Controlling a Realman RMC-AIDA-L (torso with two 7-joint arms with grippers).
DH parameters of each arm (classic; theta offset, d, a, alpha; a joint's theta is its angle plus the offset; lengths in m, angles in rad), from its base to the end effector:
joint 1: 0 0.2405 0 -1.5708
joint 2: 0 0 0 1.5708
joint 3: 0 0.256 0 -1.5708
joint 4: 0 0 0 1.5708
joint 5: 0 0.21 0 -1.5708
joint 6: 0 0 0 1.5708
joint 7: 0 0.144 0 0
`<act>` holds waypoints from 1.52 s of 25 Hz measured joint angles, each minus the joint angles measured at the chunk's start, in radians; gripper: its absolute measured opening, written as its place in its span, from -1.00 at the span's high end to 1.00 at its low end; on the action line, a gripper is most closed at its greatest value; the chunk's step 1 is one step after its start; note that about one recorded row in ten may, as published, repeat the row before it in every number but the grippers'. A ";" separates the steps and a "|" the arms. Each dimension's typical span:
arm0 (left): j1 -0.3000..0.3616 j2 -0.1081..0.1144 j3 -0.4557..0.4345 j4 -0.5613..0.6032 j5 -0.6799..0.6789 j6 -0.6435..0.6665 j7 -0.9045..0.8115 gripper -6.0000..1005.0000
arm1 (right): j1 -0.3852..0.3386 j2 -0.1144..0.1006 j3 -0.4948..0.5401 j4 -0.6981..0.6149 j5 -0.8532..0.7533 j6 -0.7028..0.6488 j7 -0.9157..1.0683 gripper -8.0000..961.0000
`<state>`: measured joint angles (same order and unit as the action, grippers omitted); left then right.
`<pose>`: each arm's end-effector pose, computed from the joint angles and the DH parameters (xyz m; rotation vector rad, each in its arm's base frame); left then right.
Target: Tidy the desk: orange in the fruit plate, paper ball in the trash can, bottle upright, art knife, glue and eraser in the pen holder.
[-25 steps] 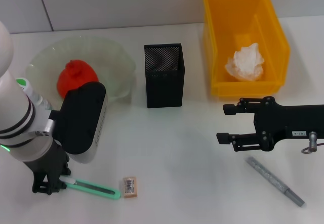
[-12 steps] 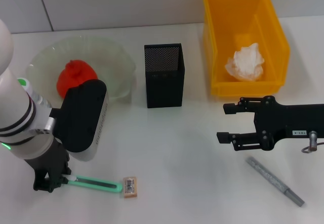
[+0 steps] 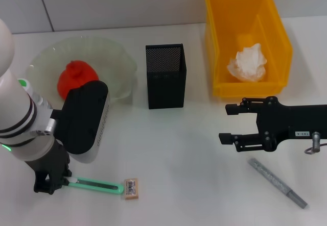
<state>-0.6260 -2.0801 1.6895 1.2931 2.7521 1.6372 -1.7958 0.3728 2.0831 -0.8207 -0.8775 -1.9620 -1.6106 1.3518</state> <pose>-0.1946 0.3242 -0.0369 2.8484 -0.3929 -1.1592 0.2760 0.3012 0.0180 -2.7656 0.4594 0.5696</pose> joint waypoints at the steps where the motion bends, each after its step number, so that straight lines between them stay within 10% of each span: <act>1: 0.000 0.000 0.000 0.000 0.000 0.000 0.000 0.80 | 0.000 0.000 0.000 0.000 0.000 0.000 0.000 -0.59; 38: 0.009 0.002 -0.029 0.097 -0.010 0.057 -0.024 0.79 | 0.001 -0.003 0.015 0.008 0.000 0.026 -0.001 -0.59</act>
<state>-0.6168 -2.0786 1.6603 1.3896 2.7417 1.6941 -1.8194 0.3735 2.0800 -0.8058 -0.8696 -1.9620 -1.5843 1.3513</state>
